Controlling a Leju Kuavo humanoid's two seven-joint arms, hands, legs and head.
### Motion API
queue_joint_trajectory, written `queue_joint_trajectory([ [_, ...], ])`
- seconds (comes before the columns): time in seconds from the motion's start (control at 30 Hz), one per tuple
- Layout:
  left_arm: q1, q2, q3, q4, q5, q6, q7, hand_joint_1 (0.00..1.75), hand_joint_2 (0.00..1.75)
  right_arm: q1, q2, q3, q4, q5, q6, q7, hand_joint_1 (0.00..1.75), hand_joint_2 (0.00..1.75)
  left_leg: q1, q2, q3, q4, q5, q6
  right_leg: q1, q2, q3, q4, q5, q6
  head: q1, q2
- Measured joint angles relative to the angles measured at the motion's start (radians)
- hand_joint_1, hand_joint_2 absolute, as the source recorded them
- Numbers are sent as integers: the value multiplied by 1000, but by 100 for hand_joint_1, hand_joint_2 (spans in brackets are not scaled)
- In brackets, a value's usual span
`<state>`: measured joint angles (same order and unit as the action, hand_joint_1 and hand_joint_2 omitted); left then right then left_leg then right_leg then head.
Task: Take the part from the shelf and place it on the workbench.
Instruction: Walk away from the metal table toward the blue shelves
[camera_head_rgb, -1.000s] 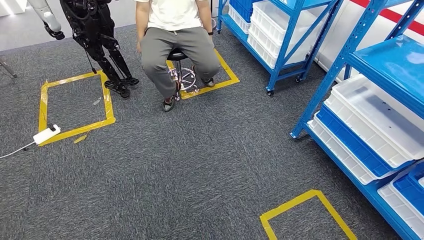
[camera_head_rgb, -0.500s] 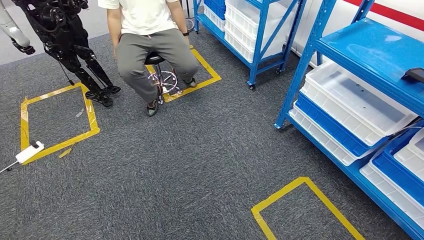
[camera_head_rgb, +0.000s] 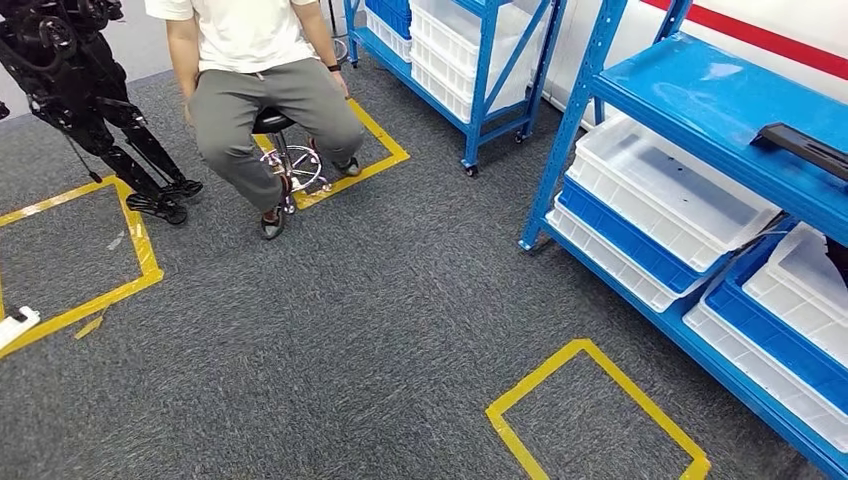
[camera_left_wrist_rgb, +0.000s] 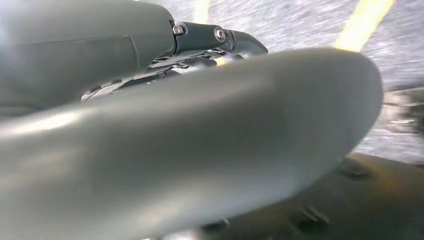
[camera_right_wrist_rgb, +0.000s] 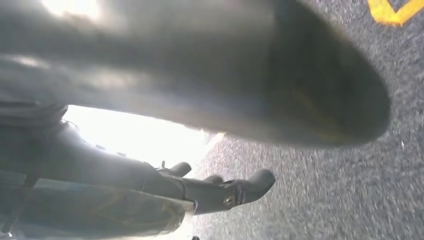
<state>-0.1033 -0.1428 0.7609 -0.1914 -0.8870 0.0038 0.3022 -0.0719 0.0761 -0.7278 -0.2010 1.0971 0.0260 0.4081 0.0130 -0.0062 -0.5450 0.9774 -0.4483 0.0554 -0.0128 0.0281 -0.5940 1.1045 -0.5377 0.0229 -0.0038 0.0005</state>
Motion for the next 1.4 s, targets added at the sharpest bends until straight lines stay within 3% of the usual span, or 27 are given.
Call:
queue_joint_trajectory([
  [0.07,0,0,0,0,-5,0,-88,0,0,0,0,-4,0,-1,0,-6,0,0,-2,17,-4,0,0,3,-2,-12,-69,138,-58,-3,1,0],
  [0.1,-1,0,0,0,-4,6,-133,0,0,1,0,-6,0,-1,0,-10,0,0,-2,26,-5,1,1,2,-3,-14,-86,175,-69,3,1,0],
  [0.13,-3,0,0,0,-2,14,-174,0,0,3,0,-9,0,-1,-1,-14,0,0,-3,33,-6,1,1,2,-5,-16,-82,174,-63,12,2,0],
  [0.17,-5,-1,0,0,2,23,-210,0,0,4,-1,-12,0,1,-6,-23,0,0,-2,39,-6,2,1,1,-8,-20,-56,131,-43,24,3,0],
  [0.23,-10,-1,4,-1,16,36,-276,0,0,5,-2,-15,0,3,-29,-63,0,0,-5,50,-4,5,0,-6,-14,-44,27,-22,12,41,4,0],
  [0.3,-16,-1,13,-3,29,45,-342,0,0,4,-2,-19,-1,0,-69,-130,0,0,-10,57,-1,9,-5,-19,-15,-61,72,-113,43,33,1,0],
  [0.43,-28,-2,31,-4,50,47,-449,0,0,3,-2,-41,-2,-24,-123,-243,0,0,-1,59,-1,23,-19,-43,-14,-46,77,-122,55,-2,-3,0],
  [0.5,-31,-2,40,-5,57,47,-475,0,0,1,-3,-52,-2,-29,-136,-271,0,0,4,33,-37,109,-79,-52,-18,-37,80,-123,62,-14,-6,0],
  [0.57,-32,-3,47,-5,60,48,-485,0,0,0,-4,-60,-2,-31,-145,-284,0,0,6,15,-98,248,-150,-58,-13,-27,75,-122,64,-18,-7,0],
  [0.6,-32,-4,50,-5,61,49,-490,0,0,0,-5,-64,-2,-33,-149,-290,0,0,6,13,-121,295,-163,-58,-10,-21,75,-122,64,-18,-7,0],
  [0.63,-32,-5,52,-5,63,52,-496,0,0,0,-5,-69,-2,-36,-153,-296,0,0,6,12,-128,309,-157,-56,-8,-14,75,-122,64,-18,-7,0],
  [0.67,-32,-6,55,-5,64,57,-503,0,0,0,-5,-73,-2,-39,-156,-303,0,0,6,10,-116,281,-131,-52,-5,-6,76,-122,64,-18,-6,0],
  [0.77,-36,-11,61,-5,69,80,-513,0,0,-3,-3,-83,-2,-44,-153,-313,0,0,3,-19,-23,82,-32,-31,0,16,79,-121,64,-17,-6,0],
  [0.83,-39,-12,66,-5,65,94,-518,0,0,-4,-2,-88,-2,-44,-148,-313,0,0,-2,-32,2,25,-18,-22,1,26,73,-122,67,-12,-7,0],
  [0.93,-42,-18,68,-7,55,135,-548,0,0,-2,-3,-94,-2,-43,-146,-308,0,0,-3,-15,4,9,-9,-12,1,27,61,-119,67,3,-8,0],
  [1.0,-43,-24,68,-9,50,158,-568,0,0,-3,-3,-98,-2,-43,-146,-302,0,0,1,0,6,-7,1,-1,4,6,26,-57,32,2,-5,0],
  [1.07,-44,-27,69,-9,48,164,-576,0,0,-4,-3,-100,-2,-43,-145,-298,0,0,-1,15,2,-7,3,3,0,-11,-41,77,-31,-4,-2,0],
  [1.13,-43,-29,69,-9,40,150,-568,0,0,-2,-3,-101,-2,-39,-145,-294,0,0,-3,32,-1,-7,3,3,-3,-15,-86,173,-62,5,-2,0],
  [1.17,-43,-30,68,-9,35,132,-562,0,0,-1,-4,-101,-2,-37,-144,-292,0,0,-3,39,-1,-6,3,2,-5,-17,-79,164,-53,15,-1,0],
  [1.23,-43,-30,68,-9,30,82,-553,0,0,0,-6,-102,-2,-33,-144,-288,0,0,-3,51,1,-4,2,-2,-12,-37,-6,32,0,38,0,0],
  [1.27,-42,-29,68,-9,30,59,-557,0,0,0,-5,-102,-2,-32,-144,-286,0,0,-6,56,2,-1,0,-8,-14,-53,32,-40,26,43,2,0],
  [1.3,-42,-28,68,-9,30,41,-564,0,0,-1,-5,-103,-2,-31,-143,-286,0,0,-9,61,3,2,-3,-14,-15,-64,58,-92,44,40,1,0],
  [1.33,-42,-27,68,-9,30,29,-572,0,44,-2,-4,-103,-2,-31,-143,-286,0,0,-12,65,5,4,-6,-21,-15,-71,70,-118,53,33,0,0],
  [1.4,-41,-25,67,-9,26,23,-584,0,131,-2,-3,-104,-2,-31,-143,-284,0,0,-10,73,8,5,-7,-31,-12,-60,67,-120,57,14,-2,0],
])
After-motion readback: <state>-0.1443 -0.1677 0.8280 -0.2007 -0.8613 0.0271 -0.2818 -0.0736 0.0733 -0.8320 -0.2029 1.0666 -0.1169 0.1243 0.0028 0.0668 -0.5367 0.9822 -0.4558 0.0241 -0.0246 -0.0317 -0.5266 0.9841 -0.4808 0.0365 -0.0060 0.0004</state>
